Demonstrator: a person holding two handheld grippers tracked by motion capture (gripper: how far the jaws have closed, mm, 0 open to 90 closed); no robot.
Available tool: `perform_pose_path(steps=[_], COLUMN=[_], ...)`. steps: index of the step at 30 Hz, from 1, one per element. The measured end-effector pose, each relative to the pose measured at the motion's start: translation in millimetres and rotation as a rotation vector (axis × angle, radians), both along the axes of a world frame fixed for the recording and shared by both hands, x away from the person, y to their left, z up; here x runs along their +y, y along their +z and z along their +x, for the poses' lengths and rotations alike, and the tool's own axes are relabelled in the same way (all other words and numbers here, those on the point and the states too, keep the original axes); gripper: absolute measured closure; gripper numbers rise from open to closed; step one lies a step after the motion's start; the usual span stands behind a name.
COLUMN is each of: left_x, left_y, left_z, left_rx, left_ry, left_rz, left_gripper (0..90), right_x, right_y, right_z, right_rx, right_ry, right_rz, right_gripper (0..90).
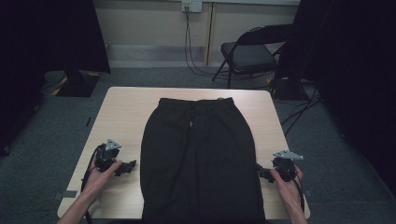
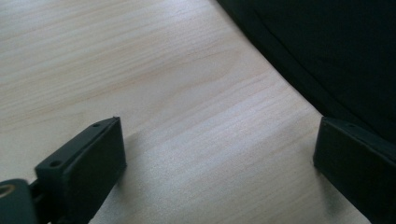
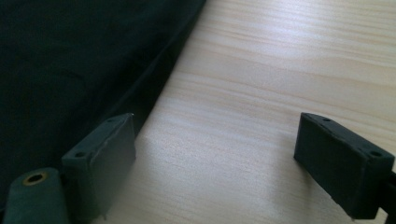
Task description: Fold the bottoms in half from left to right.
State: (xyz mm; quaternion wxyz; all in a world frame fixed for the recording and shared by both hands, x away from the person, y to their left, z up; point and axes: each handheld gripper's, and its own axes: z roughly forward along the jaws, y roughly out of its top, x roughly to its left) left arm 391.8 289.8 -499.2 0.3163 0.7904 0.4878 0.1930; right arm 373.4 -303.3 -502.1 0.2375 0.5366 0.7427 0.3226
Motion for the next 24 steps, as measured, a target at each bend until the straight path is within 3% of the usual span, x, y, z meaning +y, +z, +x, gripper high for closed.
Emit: perform_pose_path(steps=[3, 6, 11, 13, 14, 16, 17, 21, 23, 24], left_x=[1.0, 2.5, -1.1, -3.3, -3.3, -4.7, -6.1, -22.7, -26.4, -34.5], left_y=[1.3, 4.4, 8.6, 11.8, 11.8, 18.7, 21.2, 29.7, 32.5, 36.4], left_z=[0.1, -1.7, -7.4, -11.1, -11.1, -17.0, -19.1, -16.7, -12.9, -6.3], left_rx=[-0.001, -0.006, -0.020, -0.028, -0.028, -0.042, -0.039, -0.075, -0.075, -0.083], left_ry=[0.009, 0.023, 0.004, -0.018, -0.018, -0.026, -0.030, -0.091, -0.098, -0.107], left_rz=[0.004, -0.004, -0.008, -0.012, -0.012, -0.077, -0.108, -0.045, -0.051, -0.068], left_gripper=[5.8, 18.7, 16.9, 16.4, 17.0, 17.8, 18.1, 23.1, 23.3, 24.5], right_x=[-0.9, -0.4, 0.1, 0.3, 0.3, 7.0, 10.9, 42.9, 51.9, 72.6], right_y=[0.0, 0.7, 9.1, 17.6, 17.6, 30.3, 34.1, 47.1, 50.3, 56.7], right_z=[0.7, -0.1, -1.1, -3.7, -3.7, -8.2, -9.5, -8.8, -7.4, -3.0], right_rx=[-0.002, -0.005, -0.017, -0.045, -0.045, -0.090, -0.091, -0.092, -0.099, -0.099], right_ry=[0.000, -0.013, -0.031, -0.017, -0.017, -0.008, 0.007, 0.117, 0.142, 0.197], right_rz=[0.001, 0.004, -0.004, 0.064, 0.064, 0.090, 0.117, 0.134, 0.123, 0.127], right_gripper=[12.4, 15.5, 14.9, 17.9, 17.9, 18.5, 19.3, 23.3, 24.1, 24.2])
